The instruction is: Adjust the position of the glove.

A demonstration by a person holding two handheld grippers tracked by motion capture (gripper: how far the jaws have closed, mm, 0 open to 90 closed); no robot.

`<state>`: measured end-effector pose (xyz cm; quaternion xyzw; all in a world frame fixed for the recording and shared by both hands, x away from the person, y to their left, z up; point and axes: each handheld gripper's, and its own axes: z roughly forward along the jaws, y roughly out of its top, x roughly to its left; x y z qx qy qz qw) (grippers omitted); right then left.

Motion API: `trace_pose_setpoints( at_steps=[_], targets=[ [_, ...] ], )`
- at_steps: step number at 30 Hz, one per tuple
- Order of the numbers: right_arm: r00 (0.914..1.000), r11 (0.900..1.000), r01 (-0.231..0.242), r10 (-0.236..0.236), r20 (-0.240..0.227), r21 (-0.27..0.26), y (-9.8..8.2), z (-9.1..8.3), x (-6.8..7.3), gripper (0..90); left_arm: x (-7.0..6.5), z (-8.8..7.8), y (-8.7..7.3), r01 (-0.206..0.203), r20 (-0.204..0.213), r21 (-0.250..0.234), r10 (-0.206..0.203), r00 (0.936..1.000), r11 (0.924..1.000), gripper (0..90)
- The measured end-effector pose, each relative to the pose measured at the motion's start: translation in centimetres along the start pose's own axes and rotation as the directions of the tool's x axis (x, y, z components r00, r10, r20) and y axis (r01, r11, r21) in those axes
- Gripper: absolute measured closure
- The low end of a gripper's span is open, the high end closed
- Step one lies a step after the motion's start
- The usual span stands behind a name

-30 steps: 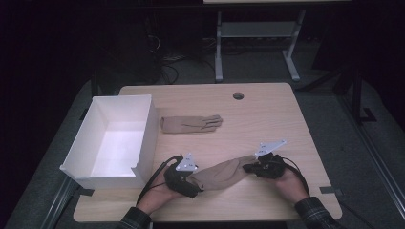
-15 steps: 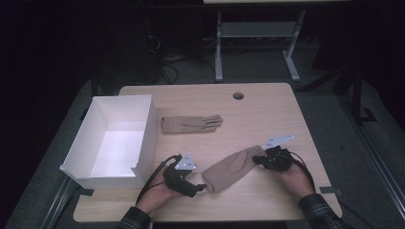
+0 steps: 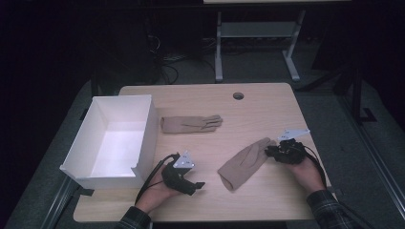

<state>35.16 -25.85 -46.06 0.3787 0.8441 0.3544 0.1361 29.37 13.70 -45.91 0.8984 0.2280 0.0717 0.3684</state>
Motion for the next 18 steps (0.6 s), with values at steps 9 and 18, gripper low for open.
trace_pose_setpoints(
  at_steps=[9, 18],
  targets=[
    [0.9984, 0.997, -0.046, 0.044, -0.037, -0.067, -1.9, -2.3, 1.6, 27.8, 0.6, -0.1, 0.4, 0.029, -0.029, -0.012, -0.029, 0.9992, 0.9995, 40.3],
    [0.9994, 1.000, -0.009, 0.008, -0.034, -0.027, -4.7, -2.7, 3.4, 20.1, 1.9, 0.0, 2.3, 0.066, -0.098, -0.033, -0.069, 0.9928, 0.9973, 88.7]
  ],
)
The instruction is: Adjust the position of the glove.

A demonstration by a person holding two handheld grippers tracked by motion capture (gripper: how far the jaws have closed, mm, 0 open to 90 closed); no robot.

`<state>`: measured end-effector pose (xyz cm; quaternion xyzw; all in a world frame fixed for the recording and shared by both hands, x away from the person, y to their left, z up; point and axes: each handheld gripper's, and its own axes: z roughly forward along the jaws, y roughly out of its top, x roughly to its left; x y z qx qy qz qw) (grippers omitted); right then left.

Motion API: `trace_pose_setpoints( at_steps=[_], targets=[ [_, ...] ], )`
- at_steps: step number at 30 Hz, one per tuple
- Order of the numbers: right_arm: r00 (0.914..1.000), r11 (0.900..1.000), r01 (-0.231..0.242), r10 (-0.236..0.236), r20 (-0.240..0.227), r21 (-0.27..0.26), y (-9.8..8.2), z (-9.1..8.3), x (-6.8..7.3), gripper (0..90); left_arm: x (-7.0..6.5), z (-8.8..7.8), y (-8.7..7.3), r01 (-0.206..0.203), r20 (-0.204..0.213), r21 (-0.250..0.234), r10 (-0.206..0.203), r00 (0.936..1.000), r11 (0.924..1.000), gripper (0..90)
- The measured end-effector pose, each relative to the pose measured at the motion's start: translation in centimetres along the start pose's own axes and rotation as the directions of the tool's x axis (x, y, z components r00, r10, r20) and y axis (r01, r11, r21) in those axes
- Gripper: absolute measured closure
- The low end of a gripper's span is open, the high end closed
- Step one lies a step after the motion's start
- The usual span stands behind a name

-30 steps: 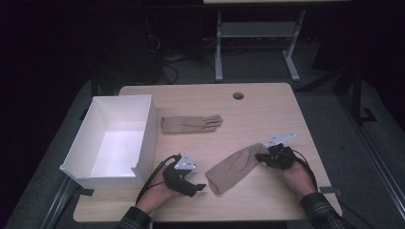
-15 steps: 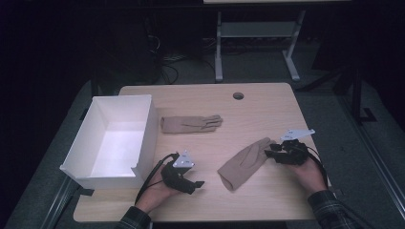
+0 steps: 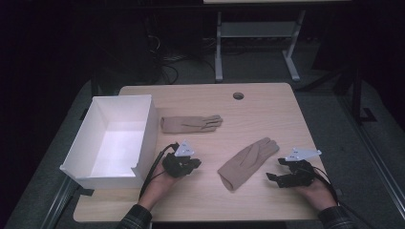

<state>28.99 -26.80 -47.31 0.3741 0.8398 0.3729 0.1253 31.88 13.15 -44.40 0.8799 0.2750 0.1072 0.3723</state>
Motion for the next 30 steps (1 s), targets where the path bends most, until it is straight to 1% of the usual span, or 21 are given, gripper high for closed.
trace_pose_setpoints(
  at_steps=[2, 5, 6, 7, 10, 15, 16, 18, 19, 21, 22, 23, 25, 27, 30],
  targets=[
    [0.9999, 1.000, -0.012, 0.012, -0.008, 0.003, -0.2, 0.0, 0.2, 18.7, 0.2, 0.2, 0.5, 0.004, -0.030, 0.021, -0.003, 0.9995, 0.9998, 89.7],
    [0.9998, 1.000, -0.009, 0.009, -0.017, 0.007, -0.7, 0.1, 0.3, 16.6, 0.7, 0.6, 1.1, 0.006, -0.057, 0.026, -0.004, 0.9984, 0.9997, 89.7],
    [0.9999, 1.000, 0.003, -0.003, -0.012, 0.000, -0.8, 0.1, 0.4, 16.4, 0.9, 0.8, 1.3, 0.007, -0.062, 0.014, -0.006, 0.9981, 0.9999, 89.7],
    [0.9999, 1.000, 0.014, -0.014, -0.010, 0.000, -0.8, 0.1, 0.5, 16.2, 1.2, 0.9, 1.6, 0.010, -0.064, 0.023, -0.008, 0.9979, 0.9997, 89.7],
    [0.9997, 1.000, 0.023, -0.023, -0.007, -0.006, -1.0, 0.2, 0.5, 14.2, 2.2, 1.3, 2.3, 0.015, -0.092, 0.014, -0.014, 0.9957, 0.9998, 89.7],
    [0.9995, 0.999, 0.032, -0.032, -0.004, -0.004, -1.0, 0.2, 0.6, 13.7, 3.5, 1.9, 3.5, 0.028, -0.127, 0.004, -0.027, 0.9915, 0.9996, 89.7],
    [0.9995, 0.999, 0.032, -0.032, -0.004, -0.004, -1.0, 0.3, 0.6, 13.7, 3.9, 2.1, 3.7, 0.028, -0.142, 0.006, -0.027, 0.9894, 0.9996, 89.7],
    [0.9997, 1.000, 0.026, -0.026, 0.002, 0.000, -1.0, 0.3, 0.7, 13.7, 4.4, 2.4, 4.1, 0.043, -0.167, -0.010, -0.044, 0.9850, 0.9990, 89.7],
    [0.9994, 0.999, 0.034, -0.034, 0.003, -0.001, -1.0, 0.3, 0.7, 13.6, 4.7, 2.6, 4.3, 0.054, -0.172, -0.012, -0.055, 0.9836, 0.9985, 89.7],
    [0.9991, 0.999, 0.042, -0.042, 0.006, 0.000, -1.0, 0.3, 0.7, 13.5, 5.2, 2.8, 4.5, 0.058, -0.190, -0.010, -0.059, 0.9799, 0.9982, 89.7],
    [0.9992, 0.999, 0.041, -0.041, 0.005, 0.000, -1.0, 0.3, 0.7, 13.5, 5.7, 3.0, 4.7, 0.056, -0.206, -0.006, -0.056, 0.9769, 0.9984, 89.7],
    [0.9993, 0.999, 0.038, -0.038, 0.005, -0.002, -1.0, 0.3, 0.7, 13.5, 6.0, 3.1, 4.9, 0.061, -0.217, -0.013, -0.062, 0.9743, 0.9981, 89.7],
    [0.9991, 0.999, 0.042, -0.042, 0.005, 0.000, -1.0, 0.3, 0.7, 13.5, 6.8, 3.3, 5.1, 0.064, -0.245, -0.002, -0.063, 0.9675, 0.9979, 89.8],
    [0.9992, 0.999, 0.041, -0.041, 0.005, 0.000, -1.0, 0.3, 0.7, 13.5, 7.6, 3.5, 5.4, 0.071, -0.262, -0.004, -0.069, 0.9625, 0.9975, 89.7],
    [0.9992, 0.999, 0.041, -0.041, 0.005, -0.001, -1.0, 0.3, 0.7, 13.5, 8.7, 4.0, 5.6, 0.080, -0.281, 0.008, -0.074, 0.9567, 0.9968, 89.8]
  ],
)
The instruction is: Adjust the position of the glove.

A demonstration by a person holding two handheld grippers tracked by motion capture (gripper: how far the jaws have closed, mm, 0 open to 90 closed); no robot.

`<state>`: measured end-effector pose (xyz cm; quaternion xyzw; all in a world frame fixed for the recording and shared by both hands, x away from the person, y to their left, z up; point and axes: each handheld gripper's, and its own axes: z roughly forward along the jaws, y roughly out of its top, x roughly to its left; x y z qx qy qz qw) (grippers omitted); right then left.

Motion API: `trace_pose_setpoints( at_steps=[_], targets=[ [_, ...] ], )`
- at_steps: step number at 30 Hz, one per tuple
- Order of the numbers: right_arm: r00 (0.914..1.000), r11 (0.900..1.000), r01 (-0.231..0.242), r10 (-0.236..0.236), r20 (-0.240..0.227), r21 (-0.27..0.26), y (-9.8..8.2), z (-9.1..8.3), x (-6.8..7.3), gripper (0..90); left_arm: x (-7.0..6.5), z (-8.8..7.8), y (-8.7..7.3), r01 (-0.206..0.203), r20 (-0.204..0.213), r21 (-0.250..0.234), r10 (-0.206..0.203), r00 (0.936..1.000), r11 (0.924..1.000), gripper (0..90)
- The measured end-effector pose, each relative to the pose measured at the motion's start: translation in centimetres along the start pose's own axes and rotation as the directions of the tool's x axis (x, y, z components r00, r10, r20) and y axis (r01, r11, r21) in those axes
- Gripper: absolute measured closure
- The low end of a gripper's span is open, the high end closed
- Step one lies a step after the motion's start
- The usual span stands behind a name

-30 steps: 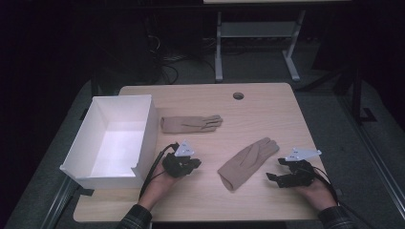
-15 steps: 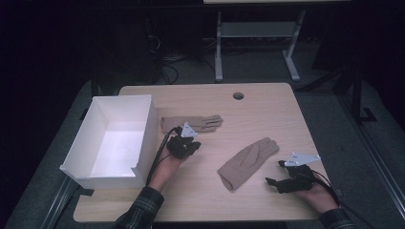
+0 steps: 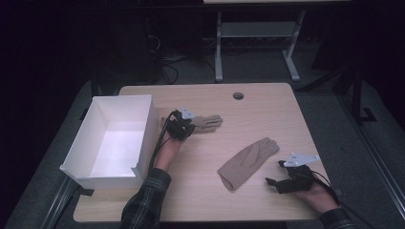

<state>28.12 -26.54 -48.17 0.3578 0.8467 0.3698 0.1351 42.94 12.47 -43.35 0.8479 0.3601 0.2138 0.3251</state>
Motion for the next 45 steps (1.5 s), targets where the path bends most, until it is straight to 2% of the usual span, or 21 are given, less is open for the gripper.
trace_pose_setpoints(
  at_steps=[1, 8, 10, 14, 19, 24, 31, 36, 39, 42, 45],
  targets=[
    [1.0000, 1.000, -0.003, 0.003, 0.000, -0.001, 0.0, 0.0, 0.0, 13.5, 0.2, 0.3, 0.0, -0.002, -0.008, -0.004, 0.002, 1.0000, 1.0000, 89.8],
    [1.0000, 1.000, -0.004, 0.004, 0.000, 0.000, 0.0, 0.0, 0.0, 13.5, 0.9, 2.4, -0.4, 0.014, -0.027, 0.062, -0.012, 0.9996, 0.9980, 89.8],
    [1.0000, 1.000, -0.004, 0.004, 0.000, 0.000, 0.0, 0.0, 0.0, 13.5, 0.7, 3.0, -0.7, 0.013, -0.013, 0.095, -0.012, 0.9998, 0.9954, 89.8],
    [1.0000, 1.000, -0.007, 0.007, 0.001, 0.000, 0.0, 0.0, 0.0, 13.5, 0.4, 3.2, -0.8, 0.032, 0.012, 0.079, -0.033, 0.9994, 0.9963, 89.8],
    [1.0000, 1.000, -0.007, 0.007, 0.001, 0.000, 0.0, 0.0, 0.0, 13.5, -1.2, 3.1, -0.5, 0.043, 0.057, 0.079, -0.048, 0.9972, 0.9960, 89.9],
    [1.0000, 1.000, -0.007, 0.007, 0.001, 0.000, 0.0, 0.0, 0.0, 13.5, -3.2, 3.4, 0.1, 0.030, 0.106, 0.070, -0.037, 0.9937, 0.9971, 89.8],
    [1.0000, 1.000, -0.007, 0.007, 0.001, 0.001, 0.0, 0.0, 0.0, 13.5, -6.1, 3.8, 0.8, 0.024, 0.168, 0.047, -0.032, 0.9852, 0.9986, 89.8],
    [1.0000, 1.000, -0.007, 0.007, 0.001, 0.000, 0.0, 0.0, 0.0, 13.5, -7.0, 3.7, 1.1, 0.020, 0.204, 0.039, -0.028, 0.9785, 0.9990, 89.8],
    [1.0000, 1.000, -0.008, 0.008, 0.001, 0.001, 0.0, 0.0, 0.0, 13.5, -6.6, 3.0, 1.4, 0.004, 0.193, 0.014, -0.006, 0.9812, 0.9999, 89.7],
    [1.0000, 1.000, -0.007, 0.007, 0.001, 0.000, 0.0, 0.0, 0.0, 13.5, -5.6, 1.8, 1.7, 0.016, 0.175, -0.019, -0.012, 0.9845, 0.9997, 89.8],
    [1.0000, 1.000, -0.007, 0.007, 0.001, 0.001, 0.0, 0.0, 0.0, 13.5, -4.3, 0.8, 1.6, 0.021, 0.146, -0.018, -0.018, 0.9892, 0.9996, 89.8]
  ],
)
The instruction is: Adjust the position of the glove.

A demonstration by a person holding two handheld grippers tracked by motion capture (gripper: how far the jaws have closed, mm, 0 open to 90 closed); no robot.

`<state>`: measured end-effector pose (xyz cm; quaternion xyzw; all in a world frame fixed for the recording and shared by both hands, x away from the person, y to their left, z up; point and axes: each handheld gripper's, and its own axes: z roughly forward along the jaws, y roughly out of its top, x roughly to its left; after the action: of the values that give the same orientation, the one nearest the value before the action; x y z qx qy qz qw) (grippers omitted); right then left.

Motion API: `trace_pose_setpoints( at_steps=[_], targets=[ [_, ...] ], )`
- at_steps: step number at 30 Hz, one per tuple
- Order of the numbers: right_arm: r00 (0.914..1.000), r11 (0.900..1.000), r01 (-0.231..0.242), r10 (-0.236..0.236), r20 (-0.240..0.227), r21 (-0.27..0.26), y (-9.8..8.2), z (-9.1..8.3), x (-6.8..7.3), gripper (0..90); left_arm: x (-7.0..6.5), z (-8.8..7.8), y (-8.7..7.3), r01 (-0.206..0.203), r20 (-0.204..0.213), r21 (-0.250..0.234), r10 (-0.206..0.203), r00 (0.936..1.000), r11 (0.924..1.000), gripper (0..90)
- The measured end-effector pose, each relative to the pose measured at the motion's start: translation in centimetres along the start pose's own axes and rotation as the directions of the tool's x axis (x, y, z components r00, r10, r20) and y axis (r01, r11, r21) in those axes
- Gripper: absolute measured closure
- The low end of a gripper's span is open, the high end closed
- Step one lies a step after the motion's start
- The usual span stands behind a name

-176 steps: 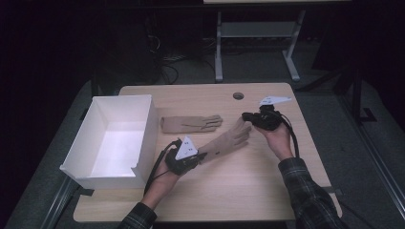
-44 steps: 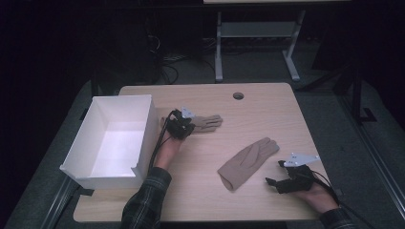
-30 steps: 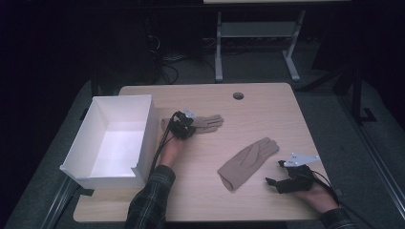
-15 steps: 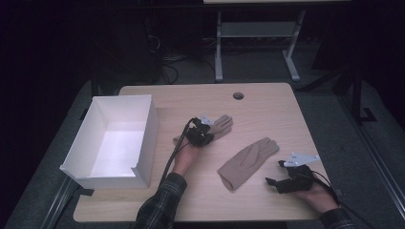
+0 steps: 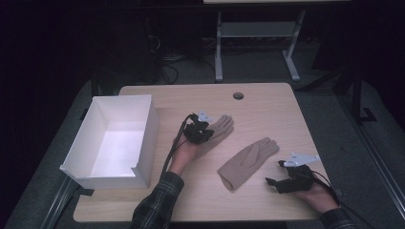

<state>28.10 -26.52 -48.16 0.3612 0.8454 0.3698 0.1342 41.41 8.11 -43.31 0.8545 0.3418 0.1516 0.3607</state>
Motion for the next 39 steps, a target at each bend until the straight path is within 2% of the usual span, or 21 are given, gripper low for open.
trace_pose_setpoints(
  at_steps=[4, 6, 9, 11, 18, 23, 30, 36, 38, 39],
  targets=[
    [1.0000, 1.000, 0.000, 0.000, 0.001, 0.000, 0.0, 0.0, 0.0, 13.5, 1.3, -0.5, -1.0, 0.006, -0.038, 0.028, -0.005, 0.9993, 0.9996, 89.8],
    [1.0000, 1.000, -0.002, 0.002, 0.002, 0.000, 0.0, 0.0, 0.0, 13.5, 1.7, -0.4, -1.6, 0.015, -0.042, 0.044, -0.013, 0.9990, 0.9989, 89.7],
    [1.0000, 1.000, -0.002, 0.002, 0.002, 0.000, 0.0, 0.0, 0.0, 13.5, 2.0, 0.1, -2.3, 0.020, -0.049, 0.075, -0.016, 0.9986, 0.9969, 89.8],
    [1.0000, 1.000, -0.002, 0.002, 0.002, 0.000, 0.0, 0.0, 0.0, 13.5, 1.8, 0.5, -2.7, 0.000, -0.055, 0.103, 0.005, 0.9985, 0.9947, 89.7],
    [1.0000, 1.000, -0.002, 0.002, 0.002, 0.000, 0.0, 0.0, 0.0, 13.5, 1.1, 0.0, -3.7, -0.001, -0.019, 0.110, 0.003, 0.9998, 0.9940, 89.8],
    [1.0000, 1.000, -0.002, 0.002, 0.003, 0.000, 0.0, 0.0, 0.0, 13.2, -0.1, -1.0, -4.6, -0.008, 0.022, 0.115, 0.006, 0.9998, 0.9934, 89.8],
    [1.0000, 1.000, -0.001, 0.001, 0.003, 0.000, 0.0, 0.1, 0.0, 13.1, -1.4, -2.6, -6.0, -0.037, 0.066, 0.121, 0.029, 0.9974, 0.9920, 89.8],
    [1.0000, 1.000, 0.001, -0.001, 0.002, 0.000, 0.0, 0.1, 0.0, 13.3, -2.8, -4.0, -7.3, -0.031, 0.105, 0.116, 0.019, 0.9943, 0.9928, 89.8],
    [1.0000, 1.000, -0.001, 0.001, 0.003, 0.000, 0.1, 0.0, -0.1, 15.3, -3.1, -4.4, -7.7, -0.038, 0.112, 0.111, 0.026, 0.9934, 0.9930, 89.7],
    [1.0000, 1.000, -0.002, 0.002, 0.004, 0.002, 0.2, 0.0, -0.1, 19.2, -3.1, -4.6, -7.9, -0.039, 0.109, 0.104, 0.028, 0.9936, 0.9938, 89.0]
  ],
)
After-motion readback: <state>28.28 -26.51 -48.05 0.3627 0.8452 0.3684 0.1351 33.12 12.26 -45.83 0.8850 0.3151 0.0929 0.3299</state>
